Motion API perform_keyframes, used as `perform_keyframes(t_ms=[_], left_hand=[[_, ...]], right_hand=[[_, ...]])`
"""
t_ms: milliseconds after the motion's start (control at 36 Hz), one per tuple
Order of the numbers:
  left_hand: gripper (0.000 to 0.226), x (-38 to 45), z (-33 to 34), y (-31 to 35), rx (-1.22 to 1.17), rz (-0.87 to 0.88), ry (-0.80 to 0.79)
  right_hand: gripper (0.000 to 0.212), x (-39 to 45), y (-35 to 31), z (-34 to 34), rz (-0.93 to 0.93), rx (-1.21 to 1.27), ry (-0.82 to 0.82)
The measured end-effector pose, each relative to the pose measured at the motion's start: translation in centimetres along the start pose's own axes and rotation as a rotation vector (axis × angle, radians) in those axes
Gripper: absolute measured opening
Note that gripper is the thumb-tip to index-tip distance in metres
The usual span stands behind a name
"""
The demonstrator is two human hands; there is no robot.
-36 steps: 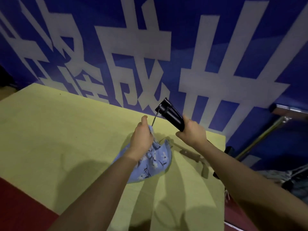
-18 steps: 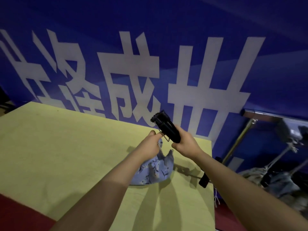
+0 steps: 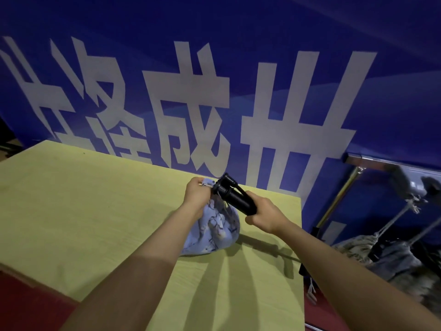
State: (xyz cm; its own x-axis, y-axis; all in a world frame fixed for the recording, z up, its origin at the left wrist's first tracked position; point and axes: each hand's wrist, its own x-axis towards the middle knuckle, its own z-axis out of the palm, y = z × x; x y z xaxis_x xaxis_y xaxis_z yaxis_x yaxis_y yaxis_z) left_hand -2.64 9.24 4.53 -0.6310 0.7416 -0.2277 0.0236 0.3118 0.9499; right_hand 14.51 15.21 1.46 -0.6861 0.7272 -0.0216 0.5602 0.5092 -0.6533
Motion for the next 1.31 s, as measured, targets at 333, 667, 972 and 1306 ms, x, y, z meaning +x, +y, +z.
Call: perform_keyframes(t_ms=[333,667,972,1306], left_hand=[[0.037,0.1,-2.1,-1.0,0.15,0.104,0.001],[0.018,-0.3,-3.2,-1.8,0.12,0.039,-0.042],[0.031,-0.6,-3.6,-3.5,0.375,0.304,-0.123],[0.044,0.3,-2.8,-5.5,1.22,0.451,-0.153]], right_hand=[[0.037,0.3,-1.4,1.8,-0.163,-0.35,-0.151],[0.037,2.6,-2.0,3.7,-0.203,-0.746,-0.235],[0.024,5.0,-3.5,3.8,-0.348,-0.974,-0.193],[0.022,5.5,-4.2,3.3,-0.532,-1.165,-0.101]])
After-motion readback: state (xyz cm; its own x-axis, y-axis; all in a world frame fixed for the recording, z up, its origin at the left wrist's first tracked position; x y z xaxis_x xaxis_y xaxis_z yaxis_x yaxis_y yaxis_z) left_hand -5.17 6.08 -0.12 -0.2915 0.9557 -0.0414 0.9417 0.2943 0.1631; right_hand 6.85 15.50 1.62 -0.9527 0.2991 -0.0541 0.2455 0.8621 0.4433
